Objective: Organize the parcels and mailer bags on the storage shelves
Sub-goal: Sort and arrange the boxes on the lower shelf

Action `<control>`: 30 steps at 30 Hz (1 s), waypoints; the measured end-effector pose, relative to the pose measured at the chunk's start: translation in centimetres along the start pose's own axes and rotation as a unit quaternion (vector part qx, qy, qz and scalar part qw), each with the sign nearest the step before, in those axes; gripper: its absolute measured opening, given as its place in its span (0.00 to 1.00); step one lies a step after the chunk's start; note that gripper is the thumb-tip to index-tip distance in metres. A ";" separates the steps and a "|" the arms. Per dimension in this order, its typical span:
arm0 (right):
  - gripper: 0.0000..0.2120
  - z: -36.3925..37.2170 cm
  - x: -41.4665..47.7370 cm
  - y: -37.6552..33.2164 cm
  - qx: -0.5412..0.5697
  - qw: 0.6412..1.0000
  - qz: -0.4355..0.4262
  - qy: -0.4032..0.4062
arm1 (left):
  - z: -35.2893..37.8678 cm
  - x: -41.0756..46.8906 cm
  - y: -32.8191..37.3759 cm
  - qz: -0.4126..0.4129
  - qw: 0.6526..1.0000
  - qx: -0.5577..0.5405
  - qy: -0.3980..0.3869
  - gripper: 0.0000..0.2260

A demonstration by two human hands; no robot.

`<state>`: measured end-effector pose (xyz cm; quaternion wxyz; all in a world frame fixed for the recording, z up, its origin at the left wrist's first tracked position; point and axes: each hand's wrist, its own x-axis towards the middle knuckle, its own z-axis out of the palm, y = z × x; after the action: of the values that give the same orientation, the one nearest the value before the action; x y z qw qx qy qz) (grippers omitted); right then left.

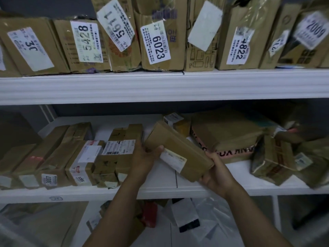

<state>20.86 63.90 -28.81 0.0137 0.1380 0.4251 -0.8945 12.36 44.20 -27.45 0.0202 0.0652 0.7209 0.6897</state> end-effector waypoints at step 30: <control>0.26 1.6 1.6 2.7 -0.268 0.962 -0.048 0.034 | 0.7 -3.5 -1.6 0.006 0.998 -0.034 -0.055 0.13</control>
<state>19.36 61.08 -30.25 -0.0073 0.1389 0.6559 -0.7419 15.84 44.38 -29.25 0.0572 0.1068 0.6945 0.7092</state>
